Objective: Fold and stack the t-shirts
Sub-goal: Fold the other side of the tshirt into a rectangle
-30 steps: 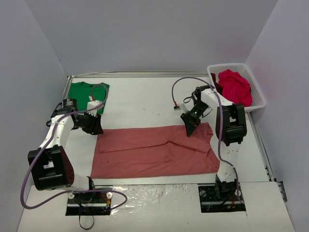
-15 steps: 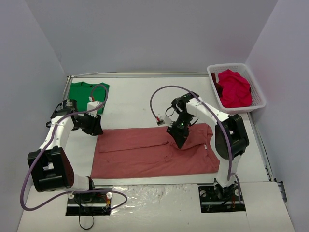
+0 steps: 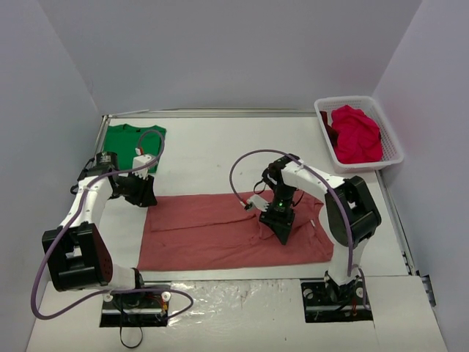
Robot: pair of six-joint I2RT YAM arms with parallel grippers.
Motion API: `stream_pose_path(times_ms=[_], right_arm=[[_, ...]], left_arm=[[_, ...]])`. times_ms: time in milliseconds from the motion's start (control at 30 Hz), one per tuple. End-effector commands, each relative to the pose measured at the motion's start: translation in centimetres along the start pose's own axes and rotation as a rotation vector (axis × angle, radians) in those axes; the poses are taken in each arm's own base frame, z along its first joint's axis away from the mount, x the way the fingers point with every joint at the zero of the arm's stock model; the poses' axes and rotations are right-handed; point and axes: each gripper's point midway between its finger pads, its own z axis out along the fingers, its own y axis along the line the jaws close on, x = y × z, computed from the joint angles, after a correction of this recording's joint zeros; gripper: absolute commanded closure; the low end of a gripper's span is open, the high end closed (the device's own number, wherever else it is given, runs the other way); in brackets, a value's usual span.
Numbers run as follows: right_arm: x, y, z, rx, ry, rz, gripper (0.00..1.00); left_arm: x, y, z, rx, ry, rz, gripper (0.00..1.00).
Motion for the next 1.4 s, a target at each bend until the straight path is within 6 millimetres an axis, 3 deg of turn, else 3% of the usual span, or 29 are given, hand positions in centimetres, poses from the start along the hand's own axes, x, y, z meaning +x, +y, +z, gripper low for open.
stream_pose_path(times_ms=[0,67,300,500,733,1067,1167,1200,1267,1367], right_arm=[[-0.9,-0.5,-2.9,0.053,-0.065,-0.024,0.68],[-2.4,-1.8,-4.1,0.079,-0.103,-0.020,0.64],[-5.7,-5.8,-3.3,0.038,-0.078,0.006,0.63],[-5.4,-7.7,-1.2,0.007,-0.015,0.043,0.63],[-4.6,-7.7,-0.9,0.001,-0.007,0.061,0.64],[-3.6,-6.1,-2.2,0.039,-0.025,0.077,0.66],[-3.2,-5.7,-2.2,0.039,-0.025,0.083,0.76],[-3.0,-5.5,-2.1,0.037,-0.021,0.086,0.89],[-2.4,-5.2,-1.8,0.033,-0.016,0.098,1.00],[-1.7,-4.4,-1.6,0.032,-0.019,0.110,1.00]], left_arm=[[-0.6,-0.1,-0.7,-0.010,-0.023,0.023,0.66],[-0.4,0.0,-0.6,-0.014,-0.021,0.020,0.66],[-0.3,0.1,-0.6,-0.026,-0.017,0.021,0.66],[-0.1,0.2,-0.7,-0.032,-0.016,0.023,0.66],[-0.1,0.3,-0.6,-0.029,-0.021,0.021,0.66],[-0.4,0.2,-1.1,-0.035,-0.047,0.026,0.66],[-0.4,0.1,-1.2,-0.028,-0.054,0.026,0.66],[-0.4,0.1,-1.2,-0.025,-0.052,0.026,0.66],[-0.5,0.0,-1.3,-0.021,-0.059,0.028,0.66],[-0.5,-0.2,-1.3,-0.013,-0.063,0.031,0.66]])
